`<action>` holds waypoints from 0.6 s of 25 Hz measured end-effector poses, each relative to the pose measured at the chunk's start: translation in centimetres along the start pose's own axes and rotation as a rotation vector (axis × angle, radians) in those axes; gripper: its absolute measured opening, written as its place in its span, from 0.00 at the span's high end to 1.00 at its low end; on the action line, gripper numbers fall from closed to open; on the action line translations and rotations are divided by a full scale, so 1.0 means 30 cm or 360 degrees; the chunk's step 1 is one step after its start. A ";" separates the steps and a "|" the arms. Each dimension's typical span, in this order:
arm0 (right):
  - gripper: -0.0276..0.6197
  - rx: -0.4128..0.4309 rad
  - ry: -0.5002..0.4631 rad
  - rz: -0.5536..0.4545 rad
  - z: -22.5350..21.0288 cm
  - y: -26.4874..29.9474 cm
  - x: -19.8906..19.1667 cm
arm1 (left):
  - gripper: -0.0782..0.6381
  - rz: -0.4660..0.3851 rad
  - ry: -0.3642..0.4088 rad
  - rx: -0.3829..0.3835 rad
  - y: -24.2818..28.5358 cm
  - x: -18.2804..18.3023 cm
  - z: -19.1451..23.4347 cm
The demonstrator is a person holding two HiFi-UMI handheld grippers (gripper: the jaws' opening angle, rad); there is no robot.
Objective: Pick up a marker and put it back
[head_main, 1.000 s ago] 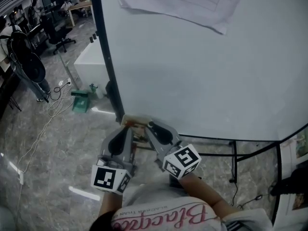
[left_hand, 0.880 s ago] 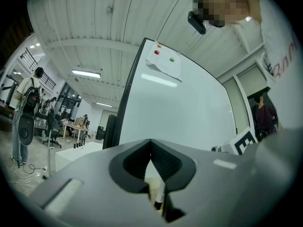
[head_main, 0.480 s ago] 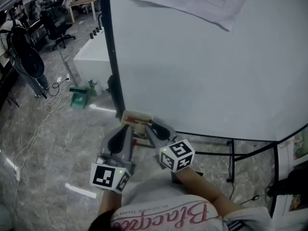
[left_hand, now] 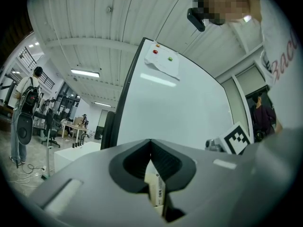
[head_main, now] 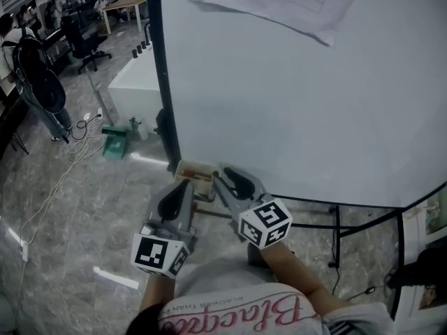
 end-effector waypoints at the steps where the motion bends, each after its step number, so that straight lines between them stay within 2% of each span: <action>1: 0.79 -0.0011 0.0000 -0.0048 -0.007 -0.020 0.033 | 0.89 0.0001 0.0000 0.0000 0.000 0.000 0.000; 6: 0.81 0.0010 -0.0043 -0.0216 0.011 -0.122 0.167 | 0.89 0.0003 -0.0006 0.0000 0.002 0.004 0.001; 12: 0.95 0.0064 -0.0102 -0.0174 0.076 -0.173 0.152 | 0.89 -0.0015 0.0004 -0.0013 0.008 0.020 -0.004; 15: 0.95 0.0083 -0.0114 -0.0140 0.091 -0.176 0.134 | 0.89 -0.0015 0.0005 -0.0017 0.009 0.023 -0.008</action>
Point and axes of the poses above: the fingertips, and each gripper's own axes: y forward along the fingers, z to its left, x out of its top, the point moved 1 cm from there along -y, backward along the fingers, and after that the axes turned 10 degrees about -x, right-handed, at the moved point
